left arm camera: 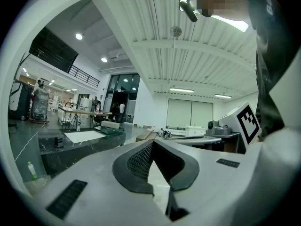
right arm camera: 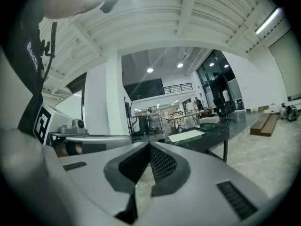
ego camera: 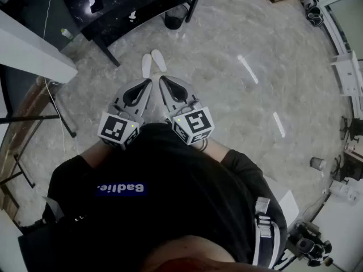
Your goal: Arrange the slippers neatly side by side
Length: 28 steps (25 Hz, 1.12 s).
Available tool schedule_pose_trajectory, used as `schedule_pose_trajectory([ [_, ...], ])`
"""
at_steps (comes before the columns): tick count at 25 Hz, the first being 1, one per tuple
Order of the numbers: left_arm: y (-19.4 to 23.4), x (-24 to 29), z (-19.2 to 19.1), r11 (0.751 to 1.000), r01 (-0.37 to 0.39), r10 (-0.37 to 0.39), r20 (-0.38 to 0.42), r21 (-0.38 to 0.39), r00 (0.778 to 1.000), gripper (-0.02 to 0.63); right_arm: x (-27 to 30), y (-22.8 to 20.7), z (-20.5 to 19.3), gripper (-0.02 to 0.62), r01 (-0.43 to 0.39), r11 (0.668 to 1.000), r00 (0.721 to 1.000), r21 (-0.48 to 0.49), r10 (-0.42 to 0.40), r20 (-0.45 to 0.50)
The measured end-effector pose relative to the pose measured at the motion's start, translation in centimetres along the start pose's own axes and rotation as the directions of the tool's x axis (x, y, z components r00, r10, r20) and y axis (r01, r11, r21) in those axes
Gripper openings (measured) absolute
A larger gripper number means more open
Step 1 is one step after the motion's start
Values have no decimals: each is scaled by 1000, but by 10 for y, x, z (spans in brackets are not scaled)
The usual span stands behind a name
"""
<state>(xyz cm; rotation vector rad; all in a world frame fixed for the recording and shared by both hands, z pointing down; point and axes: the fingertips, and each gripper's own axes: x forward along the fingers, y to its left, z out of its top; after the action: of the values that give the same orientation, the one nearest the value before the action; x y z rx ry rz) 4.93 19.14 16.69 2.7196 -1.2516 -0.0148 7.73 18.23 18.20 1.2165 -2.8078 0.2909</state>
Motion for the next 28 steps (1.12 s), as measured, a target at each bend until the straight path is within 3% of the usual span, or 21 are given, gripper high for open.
schedule_pose_trajectory([
  [12,-8,18,-13,1000,8,-8,-33,15,999,0,-8,-20,-3,-2,-3,1000,1000,15,3,-4],
  [18,-15,33,-16,1000,-1,1,-41,0,999,0,-18,-39,-5,-2,-14,997,1000,72,13,20],
  [28,4,65,-37,986,-156,151,-89,-58,985,0,-29,-107,-35,-2,11,985,1000,172,-9,-9],
])
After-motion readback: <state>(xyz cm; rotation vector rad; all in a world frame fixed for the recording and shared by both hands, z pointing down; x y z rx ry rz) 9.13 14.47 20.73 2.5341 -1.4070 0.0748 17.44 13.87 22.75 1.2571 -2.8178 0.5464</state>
